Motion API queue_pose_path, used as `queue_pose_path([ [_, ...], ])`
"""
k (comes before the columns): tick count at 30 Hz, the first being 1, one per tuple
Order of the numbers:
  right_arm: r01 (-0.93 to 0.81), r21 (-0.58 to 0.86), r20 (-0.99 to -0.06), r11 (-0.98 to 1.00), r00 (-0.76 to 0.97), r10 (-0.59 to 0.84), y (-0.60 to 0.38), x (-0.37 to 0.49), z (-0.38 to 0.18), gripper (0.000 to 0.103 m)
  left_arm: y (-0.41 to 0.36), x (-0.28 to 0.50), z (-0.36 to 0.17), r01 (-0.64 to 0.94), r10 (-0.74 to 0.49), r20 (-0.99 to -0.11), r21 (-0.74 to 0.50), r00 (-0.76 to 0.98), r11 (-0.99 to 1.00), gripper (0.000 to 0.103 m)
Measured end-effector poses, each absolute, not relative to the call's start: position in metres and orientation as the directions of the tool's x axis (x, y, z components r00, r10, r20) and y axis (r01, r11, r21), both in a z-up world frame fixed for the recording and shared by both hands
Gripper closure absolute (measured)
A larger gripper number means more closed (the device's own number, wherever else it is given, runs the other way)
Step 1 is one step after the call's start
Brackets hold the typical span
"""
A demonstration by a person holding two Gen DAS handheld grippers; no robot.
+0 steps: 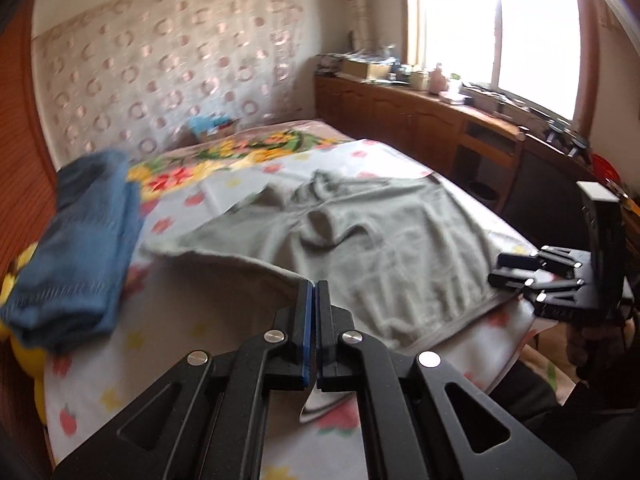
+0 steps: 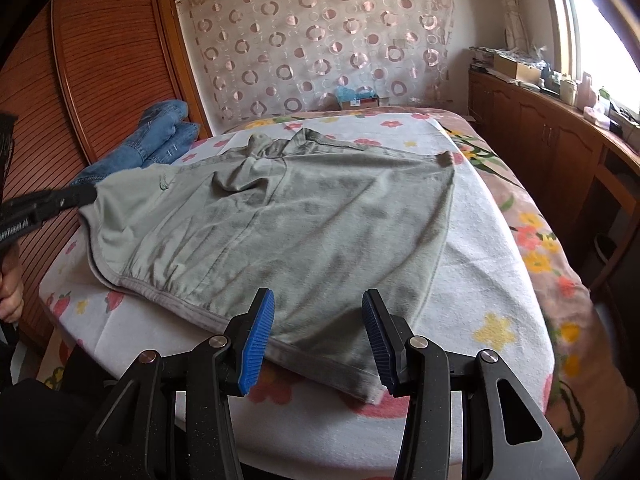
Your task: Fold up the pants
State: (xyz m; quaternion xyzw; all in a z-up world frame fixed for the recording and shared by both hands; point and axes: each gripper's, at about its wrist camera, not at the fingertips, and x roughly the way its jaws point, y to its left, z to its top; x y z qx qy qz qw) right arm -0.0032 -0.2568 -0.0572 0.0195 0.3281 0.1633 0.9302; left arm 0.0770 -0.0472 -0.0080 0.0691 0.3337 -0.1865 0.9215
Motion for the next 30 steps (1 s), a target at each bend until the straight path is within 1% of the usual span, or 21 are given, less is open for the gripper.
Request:
queue_pose_path([
  [7,-0.271,0.161,-0.589,0.949,0.745,0.312,-0.272,-0.008,-0.054,0.055,-0.094,0.090,0.016,0.485,-0.362,-0.629,0.026,0.688,0.874,0.101],
  [20,-0.252,0.157,-0.573,0.955,0.765,0.296,-0.278,-0.013,-0.052,0.056,-0.154,0.097,0.034,0.585,-0.445,-0.626,0.022,0.640,0.810,0.101],
  [27,-0.240,0.156,-0.569,0.958,0.771,0.286,-0.281,-0.012,-0.051,0.055,-0.163,0.100,0.031,0.580,-0.429,-0.641,0.030,0.636,0.814,0.100],
  [28,-0.240,0.154,-0.569,0.958,0.771,0.285,-0.281,-0.012,-0.052,0.055,-0.162,0.101,0.030,0.572,-0.419,-0.644,0.035,0.640,0.819,0.100],
  [29,-0.240,0.154,-0.569,0.959,0.772,0.284,-0.280,-0.011,-0.052,0.055,-0.160,0.102,0.028,0.558,-0.402,-0.646,0.045,0.649,0.829,0.091],
  [30,-0.239,0.154,-0.569,0.959,0.772,0.284,-0.279,-0.011,-0.052,0.055,-0.157,0.104,0.026,0.547,-0.391,-0.646,0.049,0.655,0.836,0.079],
])
